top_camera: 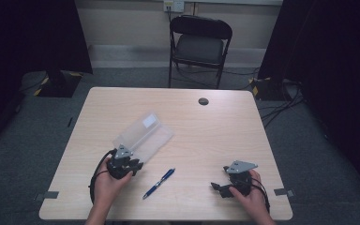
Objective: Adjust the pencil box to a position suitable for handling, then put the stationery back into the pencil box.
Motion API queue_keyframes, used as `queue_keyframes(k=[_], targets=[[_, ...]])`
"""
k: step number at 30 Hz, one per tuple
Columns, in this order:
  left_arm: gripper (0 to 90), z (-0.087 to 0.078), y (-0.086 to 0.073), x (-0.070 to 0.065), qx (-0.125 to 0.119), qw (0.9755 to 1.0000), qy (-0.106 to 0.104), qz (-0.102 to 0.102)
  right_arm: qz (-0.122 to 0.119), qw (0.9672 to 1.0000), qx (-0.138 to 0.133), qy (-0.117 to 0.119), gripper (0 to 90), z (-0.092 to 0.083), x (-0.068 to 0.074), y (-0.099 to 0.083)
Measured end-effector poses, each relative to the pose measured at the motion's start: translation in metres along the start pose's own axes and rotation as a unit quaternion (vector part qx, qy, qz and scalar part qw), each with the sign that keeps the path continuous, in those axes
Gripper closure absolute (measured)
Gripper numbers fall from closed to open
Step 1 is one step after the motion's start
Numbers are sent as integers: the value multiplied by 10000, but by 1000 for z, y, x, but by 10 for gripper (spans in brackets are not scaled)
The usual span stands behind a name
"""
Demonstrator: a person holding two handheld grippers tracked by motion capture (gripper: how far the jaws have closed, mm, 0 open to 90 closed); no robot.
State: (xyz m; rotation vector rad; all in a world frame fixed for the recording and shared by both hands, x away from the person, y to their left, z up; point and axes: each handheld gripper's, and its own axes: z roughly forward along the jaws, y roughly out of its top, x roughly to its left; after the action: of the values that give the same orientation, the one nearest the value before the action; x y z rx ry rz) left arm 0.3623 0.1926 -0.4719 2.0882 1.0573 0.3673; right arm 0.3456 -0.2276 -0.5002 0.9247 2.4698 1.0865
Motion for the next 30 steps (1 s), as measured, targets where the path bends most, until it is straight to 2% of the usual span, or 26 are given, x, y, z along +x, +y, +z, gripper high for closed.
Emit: queue_keyframes(k=[6,8,11,15,16,21,25,29,30], targets=[[661,-9,-2,-2,-135,9999,-38,-55,-1,10000,-1,0,152,0,0,0],[613,-11,-4,-4,-177,9998,-51,-89,-1,10000,0,-1,152,0,0,0],[550,-15,-8,-9,-207,9998,-29,24,-1,10000,1,-9,152,0,0,0],[440,-16,-9,-11,-220,9997,-36,-52,-1,10000,0,-2,152,0,0,0],[440,-17,-9,-11,-235,9997,-57,-66,-2,10000,-1,-2,152,0,0,0],[336,-19,-8,-17,-342,9993,-119,-5,-2,10000,0,-4,152,0,0,0],[308,-19,-10,-22,-375,9991,-200,-3,-2,10000,1,-9,152,0,0,0],[294,-19,-12,-26,-324,9992,-233,20,-2,10000,0,-3,152,0,0,0],[292,-19,-12,-28,-241,9995,-214,13,-2,10000,0,-3,152,0,0,0]])
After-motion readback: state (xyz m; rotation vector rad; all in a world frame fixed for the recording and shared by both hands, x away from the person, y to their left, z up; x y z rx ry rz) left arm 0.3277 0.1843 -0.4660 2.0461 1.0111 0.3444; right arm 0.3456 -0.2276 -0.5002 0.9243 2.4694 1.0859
